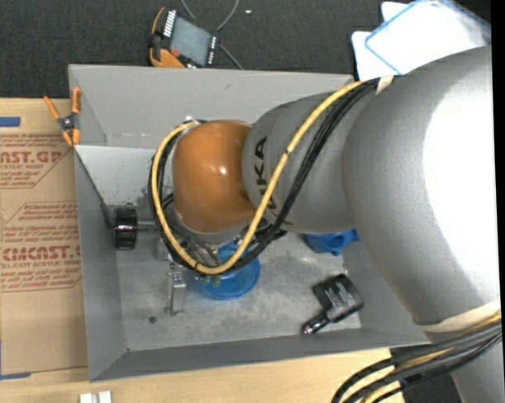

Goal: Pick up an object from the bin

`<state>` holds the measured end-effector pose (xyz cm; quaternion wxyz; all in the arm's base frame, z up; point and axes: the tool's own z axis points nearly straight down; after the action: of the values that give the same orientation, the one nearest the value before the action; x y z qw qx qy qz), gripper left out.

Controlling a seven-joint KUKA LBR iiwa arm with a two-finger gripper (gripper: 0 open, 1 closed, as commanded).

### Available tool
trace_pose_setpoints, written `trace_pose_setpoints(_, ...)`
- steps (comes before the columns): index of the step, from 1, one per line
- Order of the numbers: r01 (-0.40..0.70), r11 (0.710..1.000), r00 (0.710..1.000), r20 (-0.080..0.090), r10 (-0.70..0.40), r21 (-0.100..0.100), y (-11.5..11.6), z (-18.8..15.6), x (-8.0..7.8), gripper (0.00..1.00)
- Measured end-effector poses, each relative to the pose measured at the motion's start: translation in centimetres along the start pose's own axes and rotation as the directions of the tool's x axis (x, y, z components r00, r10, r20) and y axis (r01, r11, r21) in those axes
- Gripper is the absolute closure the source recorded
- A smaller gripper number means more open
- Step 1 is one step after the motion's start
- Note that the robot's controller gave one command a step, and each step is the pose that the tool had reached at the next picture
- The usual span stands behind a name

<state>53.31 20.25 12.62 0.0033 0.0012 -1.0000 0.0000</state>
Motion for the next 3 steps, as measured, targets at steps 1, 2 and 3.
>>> trace_pose_setpoints(1, -0.001, 1.0, 1.0, 0.007, 0.001, -0.002, -0.1, -0.4, -0.3, 0.0)
trace_pose_setpoints(2, 0.106, 0.994, 0.994, 0.019, -0.106, -0.008, -3.6, 5.2, -5.8, 0.0)
trace_pose_setpoints(3, -0.19, 0.982, 0.982, 0.018, 0.191, -0.011, -6.0, -0.2, -6.0, 0.0)
